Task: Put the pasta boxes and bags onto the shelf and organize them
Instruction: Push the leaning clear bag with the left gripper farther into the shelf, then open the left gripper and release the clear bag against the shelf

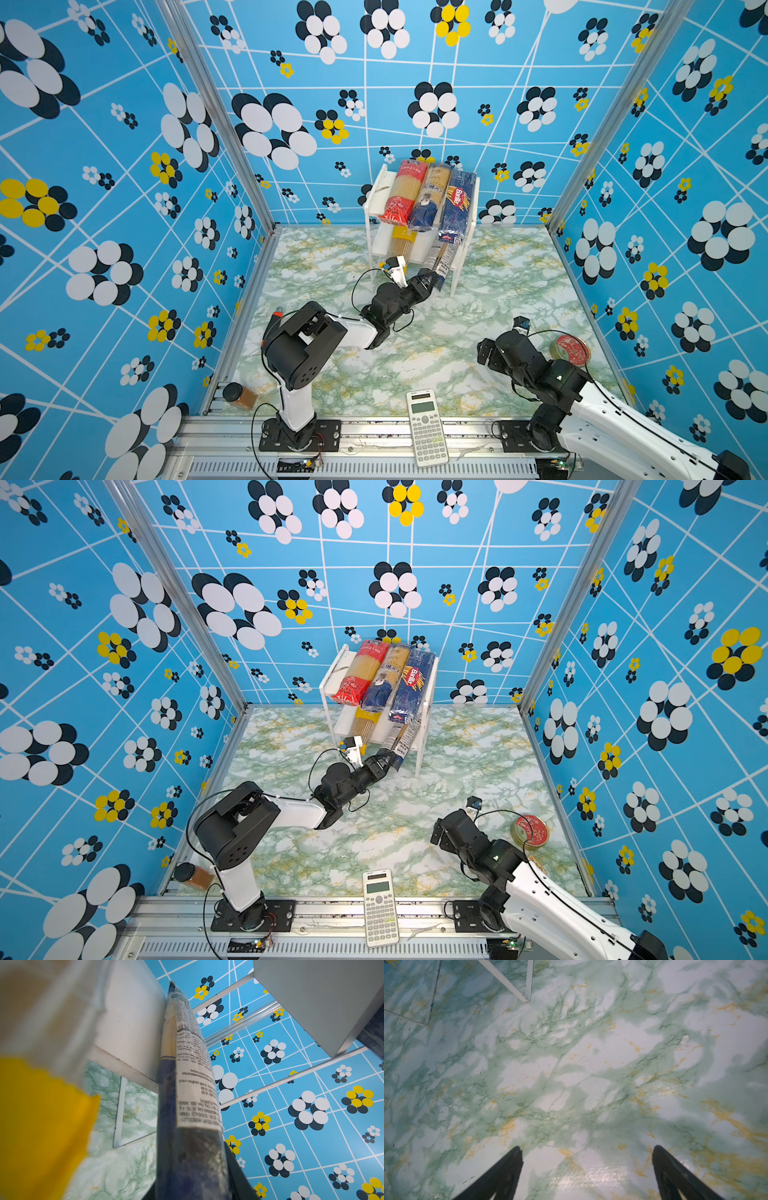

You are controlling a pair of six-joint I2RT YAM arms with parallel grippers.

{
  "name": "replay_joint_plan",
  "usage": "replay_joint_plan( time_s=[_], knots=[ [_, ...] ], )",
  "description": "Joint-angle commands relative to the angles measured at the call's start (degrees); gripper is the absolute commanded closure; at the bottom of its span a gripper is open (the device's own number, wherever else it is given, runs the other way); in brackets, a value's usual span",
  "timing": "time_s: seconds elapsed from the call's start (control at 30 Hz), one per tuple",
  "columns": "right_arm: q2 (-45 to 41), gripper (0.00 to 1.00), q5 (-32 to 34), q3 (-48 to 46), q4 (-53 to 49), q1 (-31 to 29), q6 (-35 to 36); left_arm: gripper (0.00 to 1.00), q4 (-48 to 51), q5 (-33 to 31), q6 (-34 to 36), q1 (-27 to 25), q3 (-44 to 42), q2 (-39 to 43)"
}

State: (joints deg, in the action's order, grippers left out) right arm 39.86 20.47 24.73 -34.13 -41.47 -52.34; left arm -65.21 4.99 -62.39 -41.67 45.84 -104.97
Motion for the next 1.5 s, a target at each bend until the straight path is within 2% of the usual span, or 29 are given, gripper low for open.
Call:
replay_joint_plan(
  time_s=[0.0,0.27,0.4,0.77,1.47],
  knots=[
    [-0.31,0.01,0.27,-0.92,-1.96,0.41,-0.49,0.76,-3.02,-1.33,0.03,-0.4,1.08,-0.97],
    [-0.65,0.01,0.1,-0.82,-2.68,0.6,-0.07,0.92,-8.71,-4.64,-1.3,-1.63,1.28,-4.74],
    [-1.24,0.01,0.18,-0.65,-3.53,0.66,0.15,0.95,-12.17,-7.75,-1.9,-2.44,0.44,-5.6],
    [-2.41,0.01,-0.08,-1.69,-3.32,0.78,-0.4,0.93,-5.7,-13.49,2.94,-3.62,-1.71,1.96],
    [-3.82,0.01,-0.17,-2.55,-4.23,0.79,-0.79,0.92,-4.13,-15.32,5.35,-3.51,5.01,1.53]
  ],
)
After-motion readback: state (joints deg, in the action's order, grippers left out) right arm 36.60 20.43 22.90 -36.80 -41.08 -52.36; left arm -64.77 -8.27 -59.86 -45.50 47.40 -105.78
